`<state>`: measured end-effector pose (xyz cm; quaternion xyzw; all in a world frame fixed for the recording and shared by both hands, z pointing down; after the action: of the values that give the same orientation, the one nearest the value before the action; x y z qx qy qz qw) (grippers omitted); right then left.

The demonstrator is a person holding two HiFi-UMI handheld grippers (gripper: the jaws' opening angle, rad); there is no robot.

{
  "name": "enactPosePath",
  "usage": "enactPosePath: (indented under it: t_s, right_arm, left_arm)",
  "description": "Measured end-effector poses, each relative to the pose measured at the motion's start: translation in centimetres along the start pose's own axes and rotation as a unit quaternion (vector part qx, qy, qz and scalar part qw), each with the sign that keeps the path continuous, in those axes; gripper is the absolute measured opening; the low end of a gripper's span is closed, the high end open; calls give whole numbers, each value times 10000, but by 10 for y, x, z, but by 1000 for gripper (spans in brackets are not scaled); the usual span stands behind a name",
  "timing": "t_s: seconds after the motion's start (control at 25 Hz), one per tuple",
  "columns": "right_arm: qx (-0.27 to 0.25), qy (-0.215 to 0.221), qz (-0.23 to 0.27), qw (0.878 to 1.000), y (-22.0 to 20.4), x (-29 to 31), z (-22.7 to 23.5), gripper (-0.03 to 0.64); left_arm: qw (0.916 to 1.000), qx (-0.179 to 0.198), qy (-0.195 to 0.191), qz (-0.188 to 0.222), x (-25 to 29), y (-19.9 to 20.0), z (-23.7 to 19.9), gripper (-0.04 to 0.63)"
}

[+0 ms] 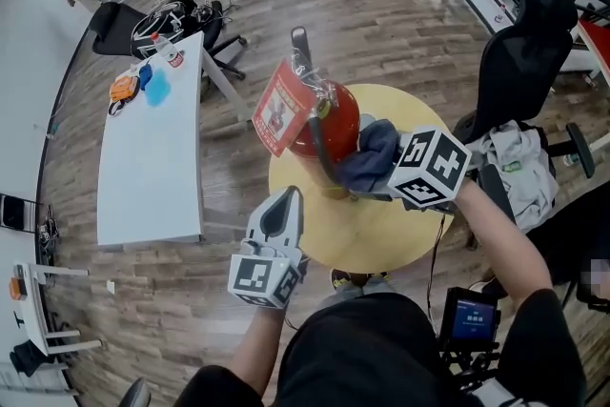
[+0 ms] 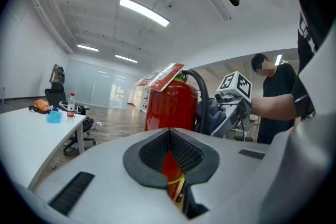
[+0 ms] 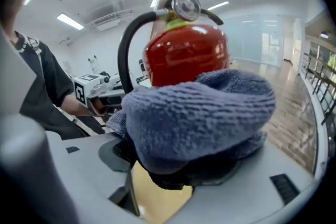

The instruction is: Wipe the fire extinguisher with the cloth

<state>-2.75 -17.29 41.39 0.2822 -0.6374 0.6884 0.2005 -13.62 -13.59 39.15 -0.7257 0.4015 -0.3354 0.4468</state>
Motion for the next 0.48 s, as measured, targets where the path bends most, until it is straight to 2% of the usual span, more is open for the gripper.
enactPosePath:
  t_s: [0.12, 0.24, 0.36, 0.48]
  right_arm:
    - [-205, -758, 143, 9968, 17, -17, 16, 279]
    - [-689, -1218, 69, 9901, 27, -26, 17, 279]
    - [-958, -1394, -5, 9856, 37, -33, 18, 279]
    - [-883, -1462, 374, 9846, 57, -49, 21, 281]
  left_arm:
    - [10000, 1, -32, 2, 0, 1, 2, 23]
    - [10000, 14, -52, 1, -1, 2, 4, 24]
    - [10000, 8, -33, 20, -4, 4, 3, 23]
    - [10000, 9, -20, 38, -7, 3, 2, 23]
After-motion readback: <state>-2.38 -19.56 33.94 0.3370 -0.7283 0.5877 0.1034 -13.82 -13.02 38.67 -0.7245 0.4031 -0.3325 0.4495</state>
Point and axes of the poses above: the fingertips, and each gripper's own axes: x forward along the fingers, z to its right, y out of its top, the point moved 1 cm from there along -x, backward along the fingers, and after that the axes turned 14 degrees about -x, right-handed, at the moved point
